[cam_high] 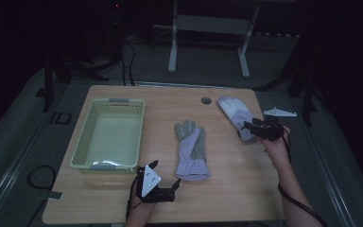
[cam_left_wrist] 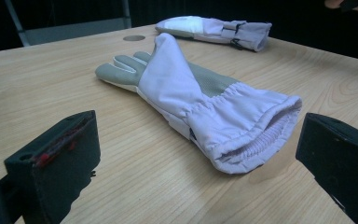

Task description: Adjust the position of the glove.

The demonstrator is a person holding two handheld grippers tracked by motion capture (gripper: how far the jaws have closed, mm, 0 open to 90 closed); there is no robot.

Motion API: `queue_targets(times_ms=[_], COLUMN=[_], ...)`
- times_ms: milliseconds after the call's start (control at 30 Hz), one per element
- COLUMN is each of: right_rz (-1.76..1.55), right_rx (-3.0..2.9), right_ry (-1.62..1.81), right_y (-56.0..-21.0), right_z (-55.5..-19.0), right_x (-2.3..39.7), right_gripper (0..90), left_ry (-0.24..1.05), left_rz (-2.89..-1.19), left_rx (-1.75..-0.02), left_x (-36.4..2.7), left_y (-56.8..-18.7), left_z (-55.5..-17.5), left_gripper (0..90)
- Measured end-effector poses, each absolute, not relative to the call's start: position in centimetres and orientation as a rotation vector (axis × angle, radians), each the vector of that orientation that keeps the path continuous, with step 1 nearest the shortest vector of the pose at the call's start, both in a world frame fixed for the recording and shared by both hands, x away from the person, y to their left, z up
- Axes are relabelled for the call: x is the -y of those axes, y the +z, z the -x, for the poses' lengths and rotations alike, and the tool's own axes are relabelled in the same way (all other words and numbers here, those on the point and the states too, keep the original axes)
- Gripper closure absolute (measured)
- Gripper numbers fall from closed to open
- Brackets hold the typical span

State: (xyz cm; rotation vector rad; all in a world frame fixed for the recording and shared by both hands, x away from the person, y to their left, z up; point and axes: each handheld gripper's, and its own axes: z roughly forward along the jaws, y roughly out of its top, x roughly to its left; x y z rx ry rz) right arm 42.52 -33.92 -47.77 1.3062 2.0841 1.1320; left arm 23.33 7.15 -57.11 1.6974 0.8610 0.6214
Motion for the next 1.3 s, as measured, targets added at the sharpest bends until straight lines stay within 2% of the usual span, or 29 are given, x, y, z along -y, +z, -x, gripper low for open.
queue_targets(times_ms=[533, 733, 867, 1000, 1133, 1233, 1267, 1300], right_rz=[-1.374, -1.389, -1.394, -1.479, -1.527, -1.528, -1.561, -1.561], right_rx=[-2.061, -2.091, -2.114, -2.14, -2.126, -2.149, -2.137, -2.137], right_ry=[1.024, 0.98, 0.906, 0.84, 0.893, 0.881, 0.887, 0.887], right_y=[-49.4, -49.8, -51.0, -53.1, -53.8, -53.7, -53.5, -53.5], right_z=[-47.7, -50.2, -51.4, -52.4, -52.4, -52.3, -52.2, -52.2], right_x=[34.2, 33.8, 33.5, 33.7, 33.9, 33.4, 33.3, 33.3], right_gripper=[52.7, 49.7, 47.9, 49.9, 54.3, 65.8, 72.9, 72.9], left_ry=[0.625, 0.623, 0.617, 0.62, 0.627, 0.621, 0.621, 0.621], left_rz=[-1.698, -1.692, -1.69, -1.69, -1.694, -1.689, -1.69, -1.69], left_rx=[-0.856, -0.862, -0.863, -0.863, -0.861, -0.867, -0.868, -0.867], left_x=[-7.2, -7.2, -7.2, -7.2, -7.2, -7.2, -7.2, -7.2], left_y=[-57.1, -57.1, -57.1, -57.1, -57.1, -57.1, -57.1, -57.1], left_z=[-23.3, -23.3, -23.3, -23.3, -23.3, -23.3, -23.3, -23.3], left_gripper=[0.0, 0.0, 0.0, 0.0, 0.0, 0.0, 0.0, 0.0])
